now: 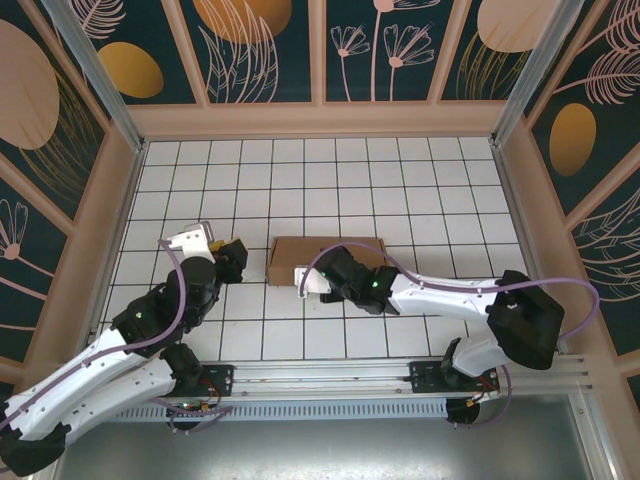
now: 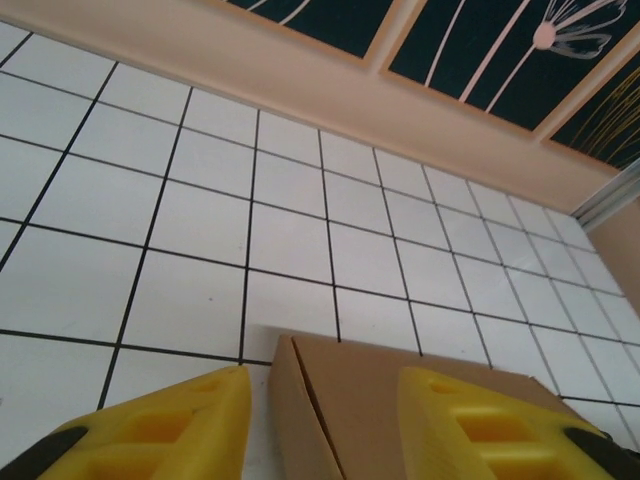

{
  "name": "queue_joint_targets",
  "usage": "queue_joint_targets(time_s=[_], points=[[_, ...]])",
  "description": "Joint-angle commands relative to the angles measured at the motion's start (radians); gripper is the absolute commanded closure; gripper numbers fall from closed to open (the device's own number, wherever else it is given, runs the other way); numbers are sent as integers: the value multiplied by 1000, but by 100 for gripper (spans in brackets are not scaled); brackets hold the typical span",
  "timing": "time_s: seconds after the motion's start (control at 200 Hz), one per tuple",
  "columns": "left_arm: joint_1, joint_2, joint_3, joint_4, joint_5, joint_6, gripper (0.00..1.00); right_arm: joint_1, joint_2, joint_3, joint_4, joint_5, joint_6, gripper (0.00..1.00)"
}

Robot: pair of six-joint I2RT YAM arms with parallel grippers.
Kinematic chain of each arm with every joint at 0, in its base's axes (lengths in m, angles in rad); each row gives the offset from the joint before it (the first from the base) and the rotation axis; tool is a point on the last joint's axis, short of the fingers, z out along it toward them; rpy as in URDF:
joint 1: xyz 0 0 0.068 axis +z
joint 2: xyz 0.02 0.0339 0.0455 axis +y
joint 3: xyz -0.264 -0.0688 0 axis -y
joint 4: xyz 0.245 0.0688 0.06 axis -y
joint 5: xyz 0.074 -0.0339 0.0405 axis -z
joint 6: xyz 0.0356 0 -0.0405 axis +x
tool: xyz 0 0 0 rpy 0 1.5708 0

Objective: Fold the paper box

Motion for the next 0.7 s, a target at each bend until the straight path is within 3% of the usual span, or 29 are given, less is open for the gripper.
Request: queue_joint_targets(time_s=[0.0,0.2,0.36,0.445,0.525,0.595,0.651,0.696], points=[[1,53,0,5,7,21,56,20,-42,-27,83,-46,65,22],[21,208,-15,122,144,21,48,18,-162,-87,108,-174,232,18],[136,314,-45,219,354,-1,46,12,-267,-146,144,-253,407,18],[184,348,-68,252,411,6,44,-12,-348,-181,189,-212,579,20],[222,391,-94,289,483,4,45,-119,-412,-187,138,-167,859,34],[241,426,-122,342,553,-9,46,-272,-442,-186,39,-245,1088,48],[248,455,-141,379,592,-14,47,-352,-457,-204,-16,-285,1165,59],[254,482,-145,392,608,-18,47,-371,-476,-222,-42,-286,1204,61]])
